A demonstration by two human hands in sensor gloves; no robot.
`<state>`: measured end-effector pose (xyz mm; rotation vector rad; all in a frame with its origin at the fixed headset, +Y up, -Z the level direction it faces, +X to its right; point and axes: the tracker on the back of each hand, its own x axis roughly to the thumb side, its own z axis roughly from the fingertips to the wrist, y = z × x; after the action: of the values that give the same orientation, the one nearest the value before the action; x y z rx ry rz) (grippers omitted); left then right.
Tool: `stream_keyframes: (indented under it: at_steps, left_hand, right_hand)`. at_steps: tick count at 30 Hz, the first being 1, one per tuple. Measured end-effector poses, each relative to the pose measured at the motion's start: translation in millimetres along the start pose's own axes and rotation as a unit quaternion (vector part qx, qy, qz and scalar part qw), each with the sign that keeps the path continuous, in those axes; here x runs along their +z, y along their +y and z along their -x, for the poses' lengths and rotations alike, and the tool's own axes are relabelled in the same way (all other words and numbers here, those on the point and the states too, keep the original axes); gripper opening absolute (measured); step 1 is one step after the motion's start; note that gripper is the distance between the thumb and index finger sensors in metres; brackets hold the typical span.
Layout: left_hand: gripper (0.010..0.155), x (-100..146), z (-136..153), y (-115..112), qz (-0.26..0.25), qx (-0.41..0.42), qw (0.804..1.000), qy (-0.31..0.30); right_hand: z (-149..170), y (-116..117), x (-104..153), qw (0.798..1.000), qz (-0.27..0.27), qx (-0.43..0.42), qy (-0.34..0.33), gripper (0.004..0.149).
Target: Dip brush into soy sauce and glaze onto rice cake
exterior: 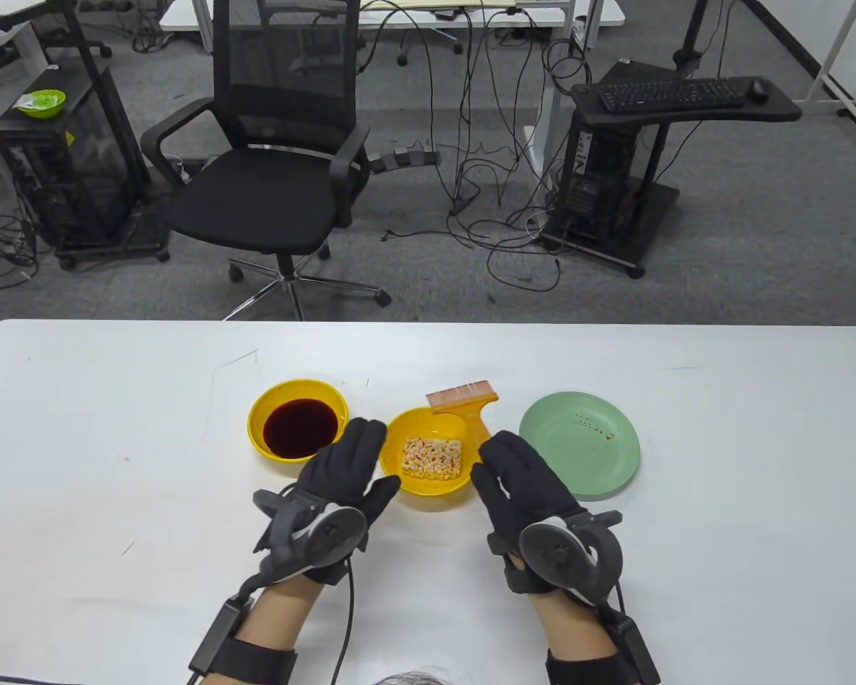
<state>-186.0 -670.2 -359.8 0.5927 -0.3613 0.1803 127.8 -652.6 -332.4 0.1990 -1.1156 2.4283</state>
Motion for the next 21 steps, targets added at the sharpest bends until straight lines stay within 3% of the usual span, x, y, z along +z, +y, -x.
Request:
stream_keyframes:
  at_steps: [4, 7, 17, 21]
  left_hand:
    - [0.078, 21.9, 52.6, 8.5, 0.010, 0.037, 0.999, 0.035]
    - [0.079, 37.1, 76.7, 12.3, -0.004, 0.057, 0.995, 0.078]
    - [0.080, 62.0, 109.4, 8.7, 0.001, 0.099, 0.984, 0.146]
    - [0.081, 66.7, 112.3, 9.7, 0.005, 0.059, 0.988, 0.143]
  right_hand:
    - [35.9, -5.7, -3.5, 0.997, 0.004, 0.054, 0.054, 0.038]
    - [55.1, -4.1, -1.2, 0.992, -0.011, 0.093, 0.085, 0.038]
    - [82.8, 16.4, 10.5, 0.978, -0.067, 0.155, 0.122, 0.037]
    - [93.7, 27.5, 16.8, 0.968, -0.110, 0.167, 0.151, 0.038]
